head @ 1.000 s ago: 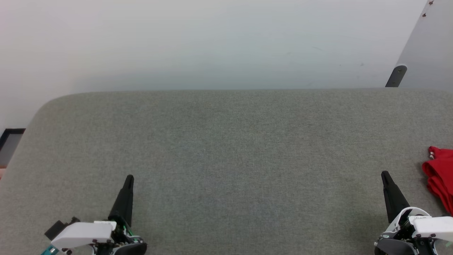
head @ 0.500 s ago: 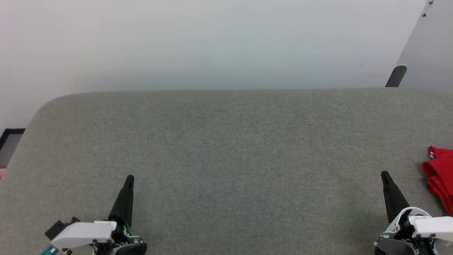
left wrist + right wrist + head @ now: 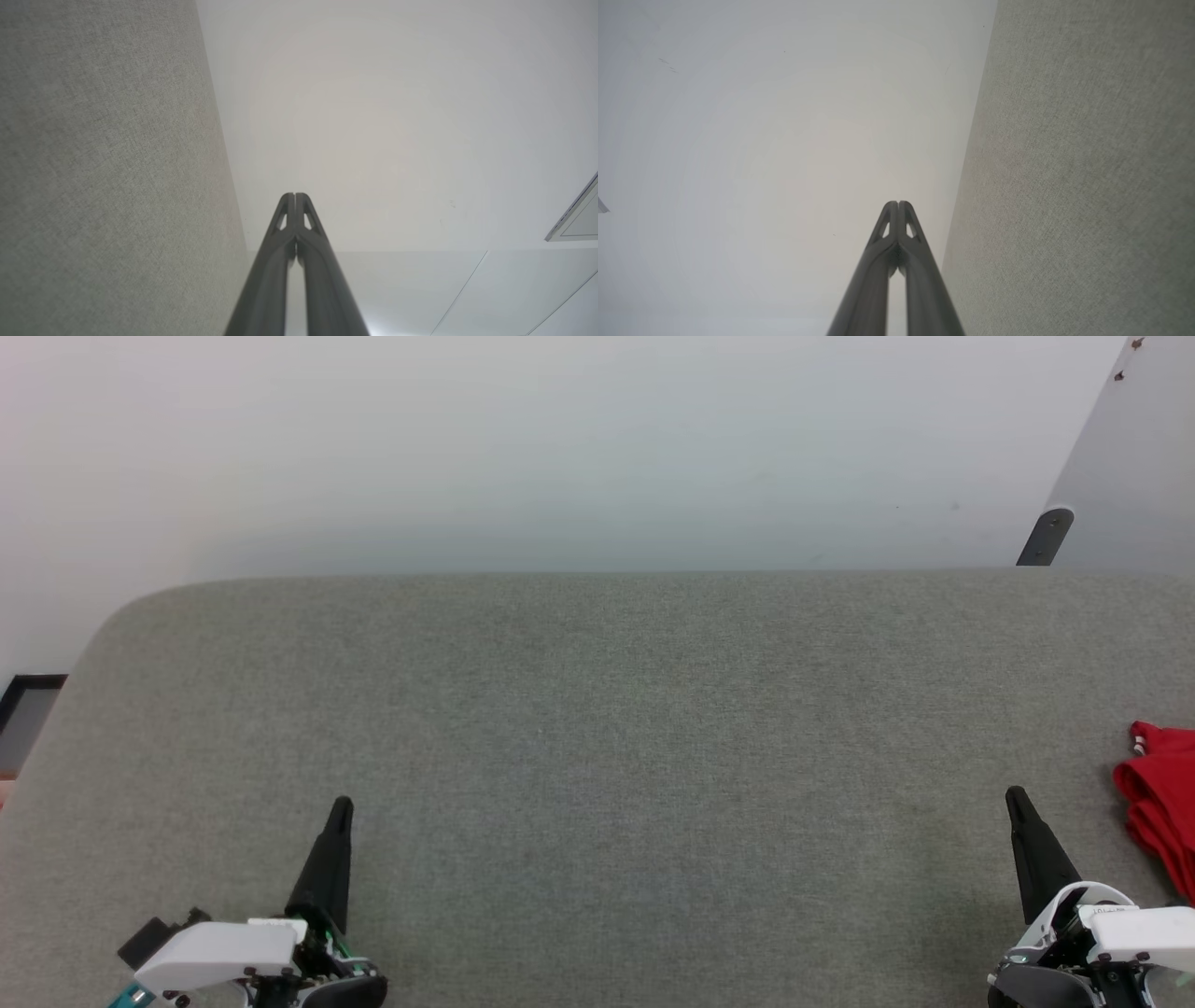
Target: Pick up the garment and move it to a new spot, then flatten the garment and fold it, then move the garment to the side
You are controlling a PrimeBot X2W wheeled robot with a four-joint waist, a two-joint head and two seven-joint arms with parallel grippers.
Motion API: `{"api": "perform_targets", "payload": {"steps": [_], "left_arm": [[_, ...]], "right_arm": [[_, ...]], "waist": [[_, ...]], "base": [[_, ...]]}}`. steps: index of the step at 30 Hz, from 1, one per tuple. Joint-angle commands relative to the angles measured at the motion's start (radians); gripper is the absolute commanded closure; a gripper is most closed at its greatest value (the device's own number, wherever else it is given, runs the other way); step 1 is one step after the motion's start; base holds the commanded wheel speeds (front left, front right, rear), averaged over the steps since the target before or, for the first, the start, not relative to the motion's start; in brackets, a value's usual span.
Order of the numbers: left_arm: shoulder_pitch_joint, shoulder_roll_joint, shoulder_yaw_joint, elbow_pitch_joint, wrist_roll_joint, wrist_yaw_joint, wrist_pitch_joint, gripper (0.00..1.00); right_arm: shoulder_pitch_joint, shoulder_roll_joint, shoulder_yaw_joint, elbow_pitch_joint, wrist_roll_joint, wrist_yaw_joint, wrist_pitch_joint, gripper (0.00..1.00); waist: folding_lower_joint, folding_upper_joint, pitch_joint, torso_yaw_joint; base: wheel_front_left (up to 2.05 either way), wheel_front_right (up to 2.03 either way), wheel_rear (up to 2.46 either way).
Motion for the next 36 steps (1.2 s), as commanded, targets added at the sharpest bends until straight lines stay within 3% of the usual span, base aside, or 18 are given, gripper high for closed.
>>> {"api": "perform_targets", "payload": {"steps": [1,36], "left_arm": [[-0.01,-0.002,0.003,0.002,0.005,-0.003,0.003,1.0],[-0.011,-0.006,0.009,0.002,0.008,-0.003,0.008,1.0]], "right_arm": [[-0.004,0.003,-0.002,0.001,-0.003,0.0,0.003,1.0],[-0.004,0.005,-0.004,0.001,-0.005,0.0,0.004,1.0]], "waist": [[0.0,0.0,0.0,0.0],[0.0,0.0,0.0,0.0]], "base": [[0.0,0.0,0.0],[0.0,0.0,0.0]]}}
